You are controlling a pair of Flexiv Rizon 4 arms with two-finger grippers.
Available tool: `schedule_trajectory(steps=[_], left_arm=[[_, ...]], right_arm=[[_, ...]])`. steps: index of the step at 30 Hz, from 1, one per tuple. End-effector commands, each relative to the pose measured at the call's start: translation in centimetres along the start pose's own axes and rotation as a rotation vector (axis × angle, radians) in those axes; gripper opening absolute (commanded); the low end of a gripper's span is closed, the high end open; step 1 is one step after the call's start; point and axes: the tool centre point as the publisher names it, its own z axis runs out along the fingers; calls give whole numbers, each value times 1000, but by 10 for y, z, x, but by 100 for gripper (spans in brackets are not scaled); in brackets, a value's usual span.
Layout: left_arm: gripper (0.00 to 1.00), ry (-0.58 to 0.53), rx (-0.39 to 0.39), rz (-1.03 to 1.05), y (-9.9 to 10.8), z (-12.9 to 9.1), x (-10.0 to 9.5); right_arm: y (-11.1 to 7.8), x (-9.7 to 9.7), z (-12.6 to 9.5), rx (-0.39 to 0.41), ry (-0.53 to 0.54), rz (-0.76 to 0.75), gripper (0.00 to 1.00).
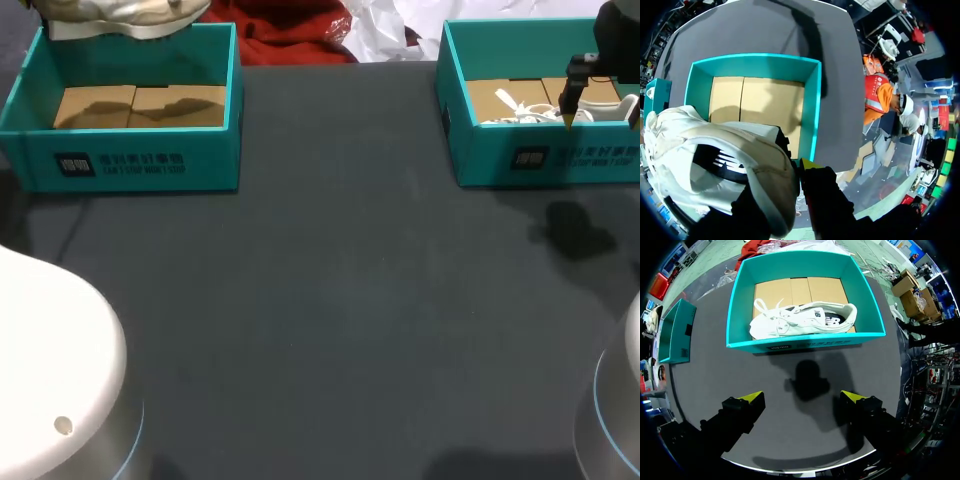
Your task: Take the shoe out of the shoebox, open the shoe tongue, remove and reinsert the insole, then place the shoe into the shoebox
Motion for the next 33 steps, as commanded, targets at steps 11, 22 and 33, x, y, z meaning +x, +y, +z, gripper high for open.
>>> schedule_trajectory(steps=[11,22,33], left_arm=[[0,49,-175,-7,-154,-62,-27],[0,63,-217,11,-257,-81,-80],[0,41,-202,63,-350,-78,-130]], right_arm=[[-1,0,0,-2,0,0,100],[-1,0,0,-2,0,0,100],[-1,0,0,-2,0,0,100]])
